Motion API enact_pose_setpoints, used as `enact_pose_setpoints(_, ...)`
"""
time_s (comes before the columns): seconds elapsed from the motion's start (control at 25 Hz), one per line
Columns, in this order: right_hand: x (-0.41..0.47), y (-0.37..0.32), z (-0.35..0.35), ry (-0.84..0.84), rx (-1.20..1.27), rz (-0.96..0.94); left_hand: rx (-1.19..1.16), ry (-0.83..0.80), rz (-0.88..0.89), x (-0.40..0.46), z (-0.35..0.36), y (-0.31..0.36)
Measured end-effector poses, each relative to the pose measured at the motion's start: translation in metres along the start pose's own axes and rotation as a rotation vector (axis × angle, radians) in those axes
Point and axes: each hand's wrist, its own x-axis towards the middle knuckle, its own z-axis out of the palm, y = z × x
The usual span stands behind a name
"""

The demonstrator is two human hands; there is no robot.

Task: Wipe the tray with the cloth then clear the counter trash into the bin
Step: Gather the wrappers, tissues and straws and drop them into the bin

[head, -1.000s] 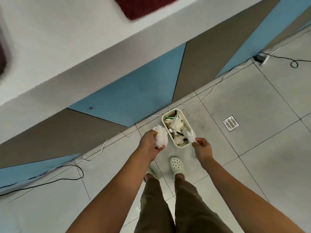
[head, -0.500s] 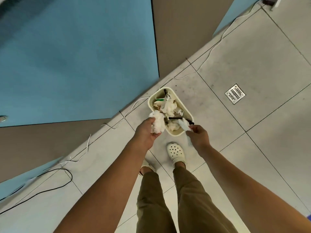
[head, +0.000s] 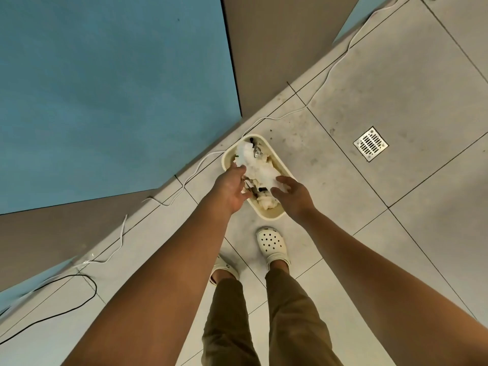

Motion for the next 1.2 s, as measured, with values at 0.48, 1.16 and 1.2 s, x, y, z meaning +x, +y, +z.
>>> enact_pose_setpoints(0.48,-0.046,0.037,0.013,0.013,-0.069,0.079,0.316,0.020,-0.007,-0.027,-0.071,-0.053)
enact_pose_setpoints(1.16,-0.261,-0.191,0.056,0.044,0.256,-0.581,0.318,-0.104,0.651,-0.286,-0.157,0.062)
enact_pose_setpoints(1.2,-0.278,-0.213,0.054,0.029,0.269,-0.633,0.300,-0.104,0.706,-0.310,-0.164,0.074)
